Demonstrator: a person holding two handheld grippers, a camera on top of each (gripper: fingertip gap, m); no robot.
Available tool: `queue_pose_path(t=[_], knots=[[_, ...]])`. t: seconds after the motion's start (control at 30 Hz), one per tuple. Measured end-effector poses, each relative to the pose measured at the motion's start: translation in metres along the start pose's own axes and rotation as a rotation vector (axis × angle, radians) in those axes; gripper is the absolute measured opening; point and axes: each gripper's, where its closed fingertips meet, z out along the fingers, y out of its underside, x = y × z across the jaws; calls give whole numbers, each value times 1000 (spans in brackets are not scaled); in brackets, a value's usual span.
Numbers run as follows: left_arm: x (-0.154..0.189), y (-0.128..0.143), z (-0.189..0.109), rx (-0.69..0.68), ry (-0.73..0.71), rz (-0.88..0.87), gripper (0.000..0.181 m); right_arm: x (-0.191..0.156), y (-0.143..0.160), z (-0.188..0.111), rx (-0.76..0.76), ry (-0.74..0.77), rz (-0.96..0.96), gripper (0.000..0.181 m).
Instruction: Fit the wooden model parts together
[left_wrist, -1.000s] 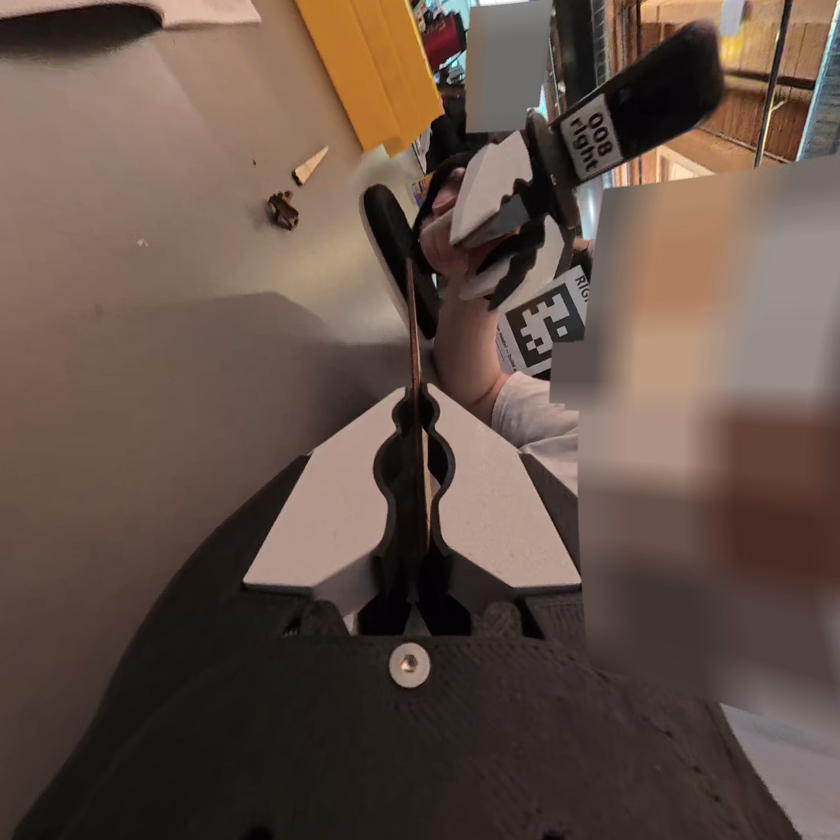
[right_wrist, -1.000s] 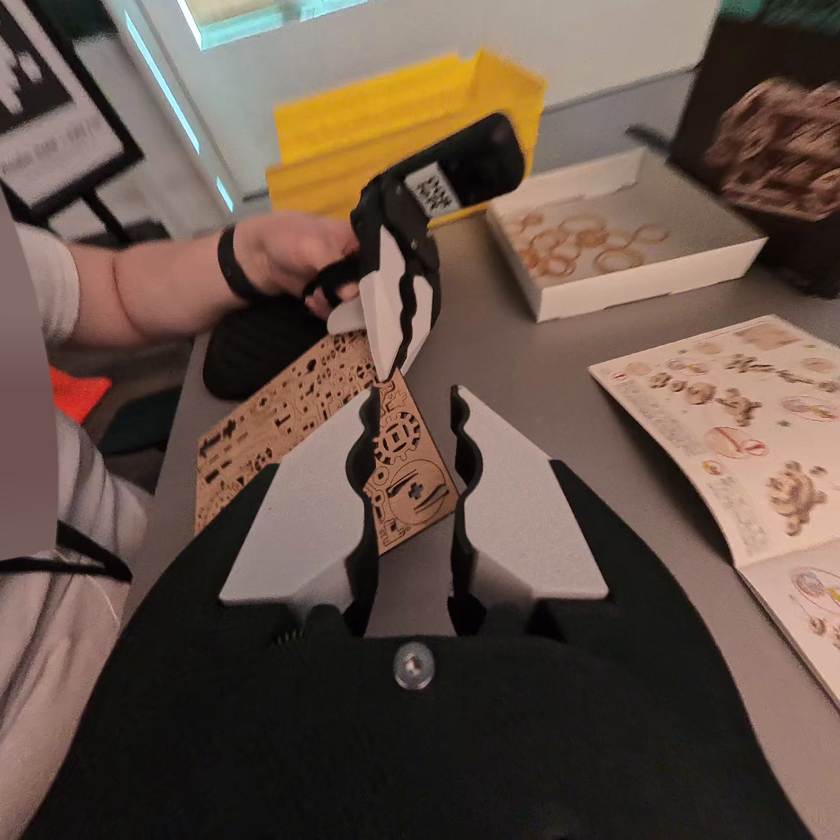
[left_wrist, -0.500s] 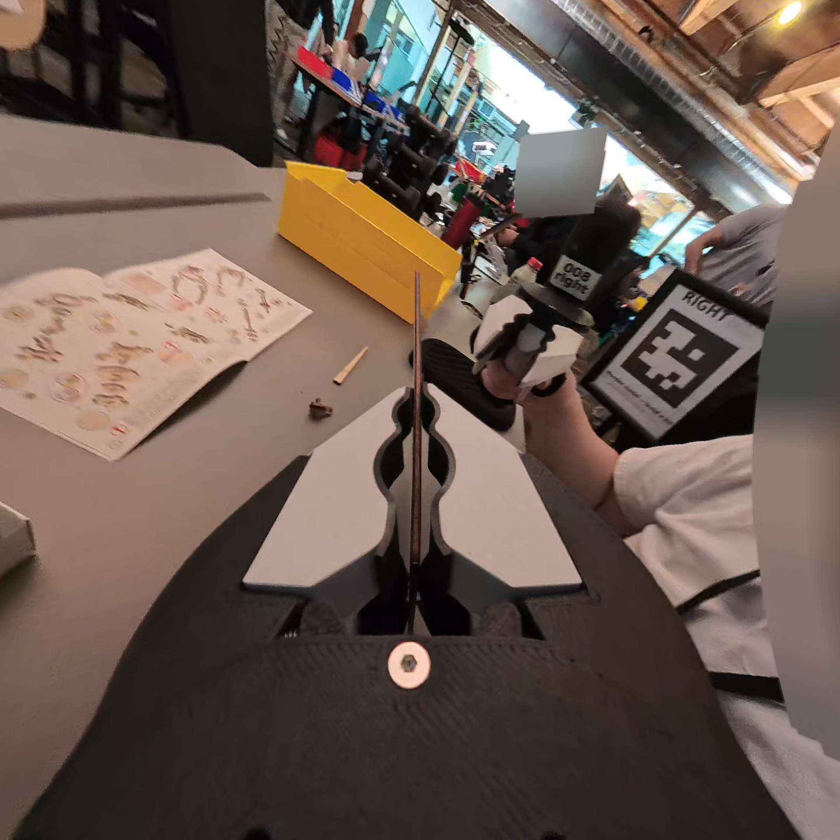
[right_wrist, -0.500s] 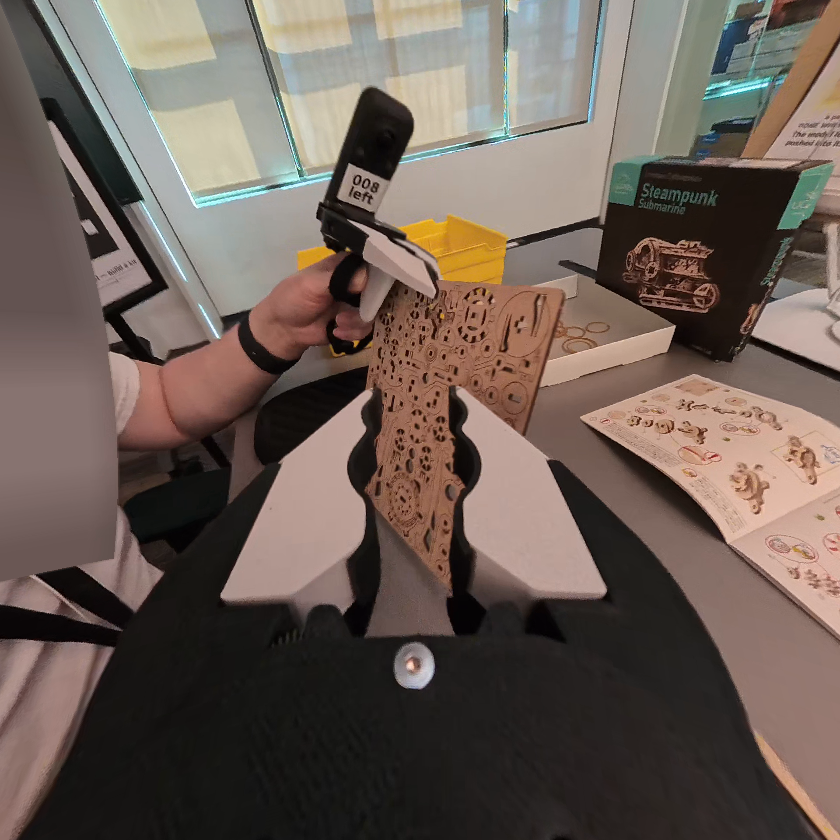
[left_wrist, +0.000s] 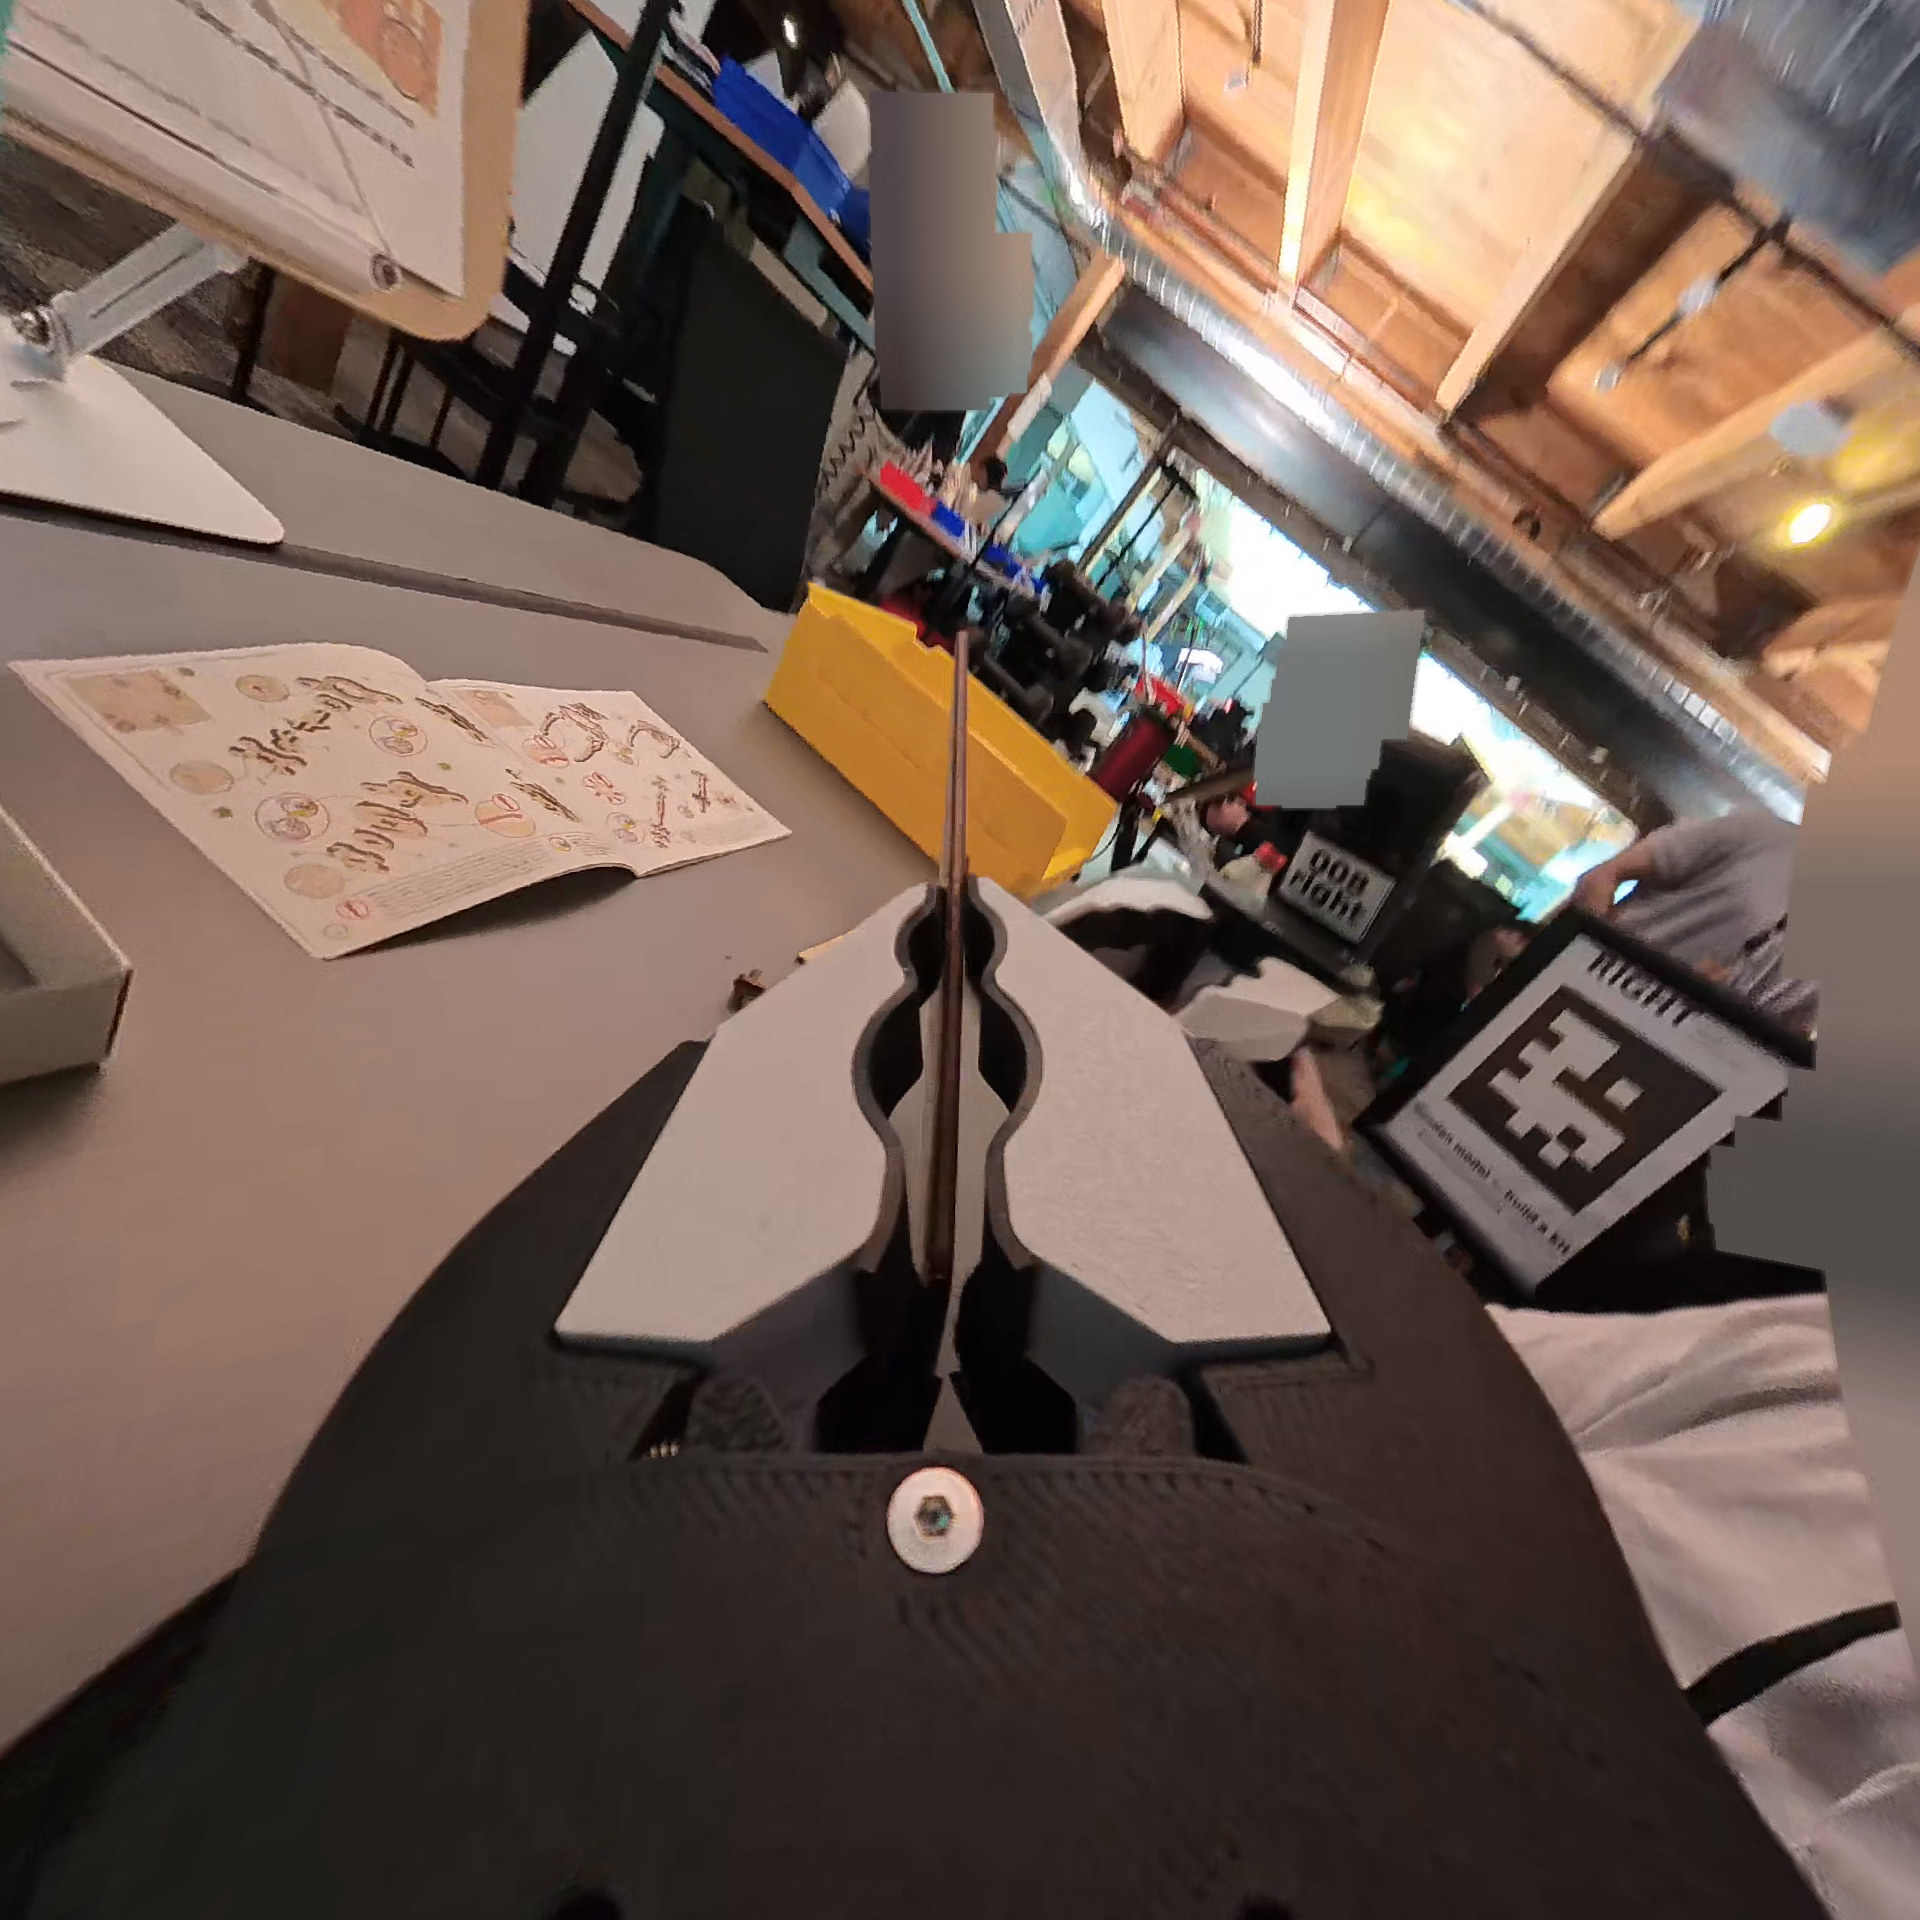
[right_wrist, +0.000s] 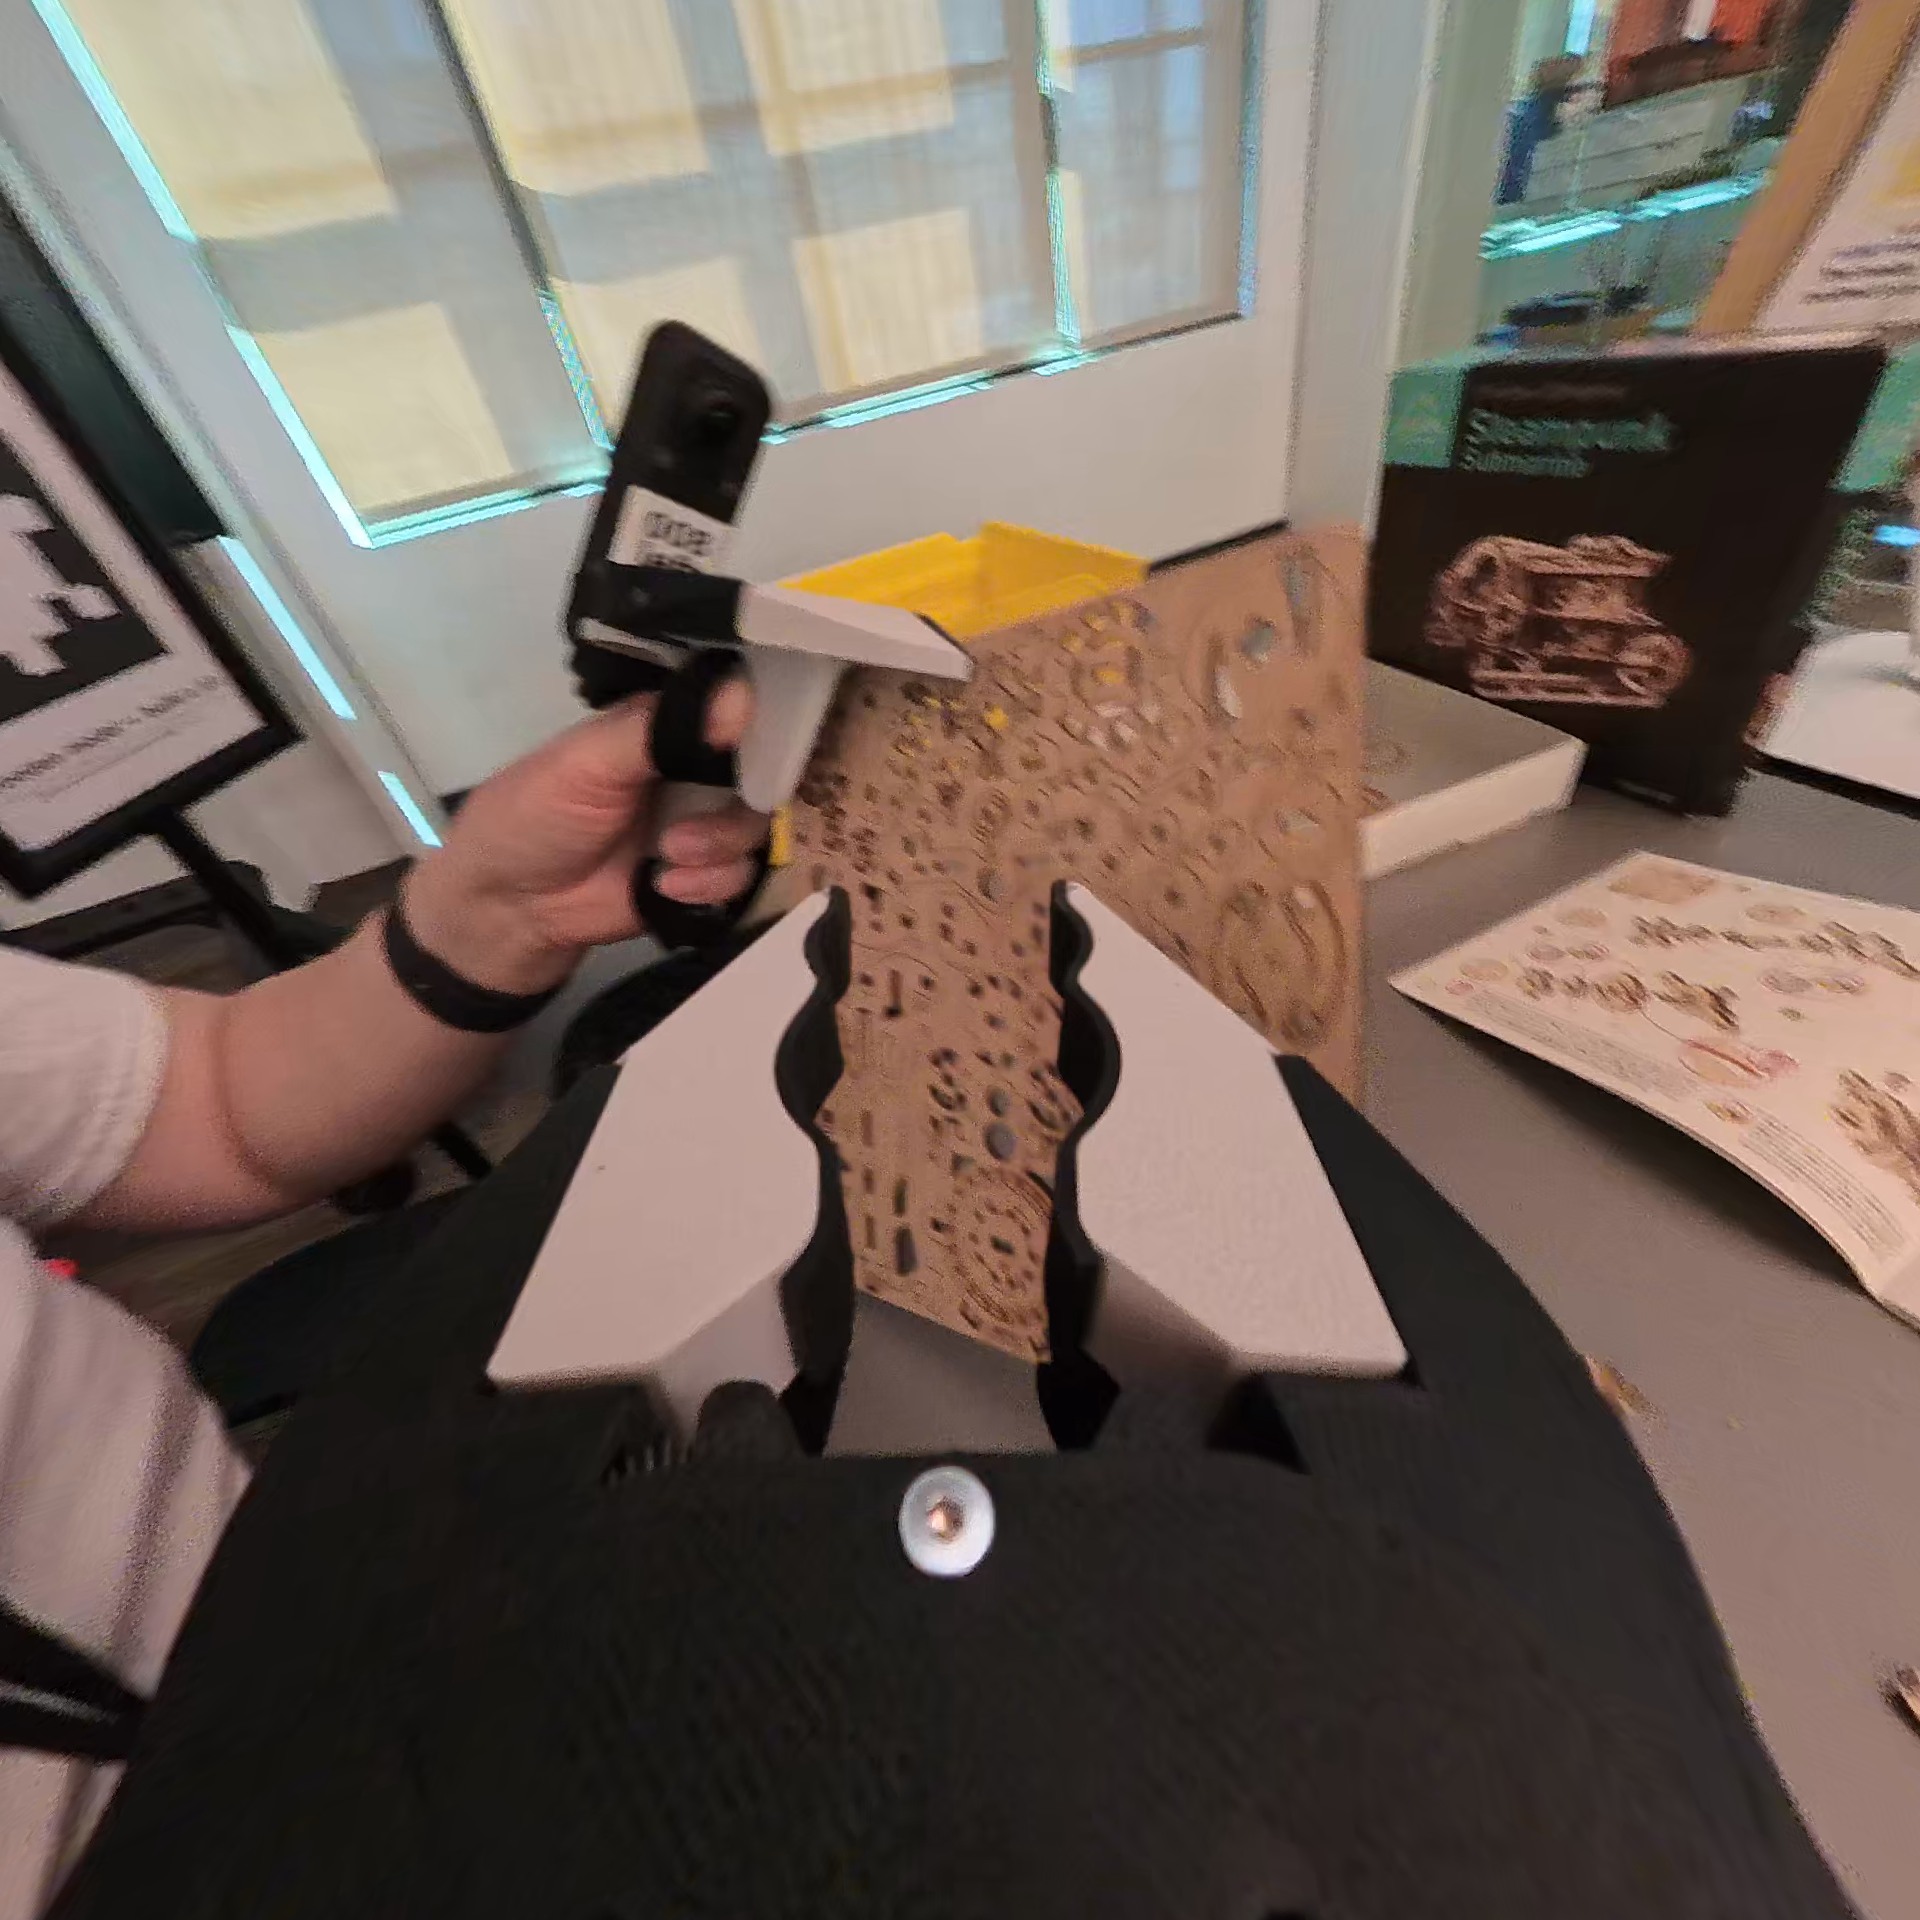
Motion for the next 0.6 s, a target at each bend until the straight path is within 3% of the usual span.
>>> queue_pose_path(t=[0.23, 0.33, 0.47, 0.53, 0.6], knots=[[-11, -9, -30, 199, 43, -185, 1, 37, 45, -39, 124, 240, 220, 57], [-10, -18, -38, 270, 50, -200, 1, 46, 57, -56, 200, 261, 398, 72], [3, -25, -38, 334, 105, -210, 0, 42, 49, -50, 314, 93, 601, 74], [9, -25, -34, 342, 136, -223, 0, 30, 34, -40, 371, -66, 652, 73], [16, -22, -30, 340, 170, -229, 1, 14, 22, -34, 394, -233, 676, 56]])
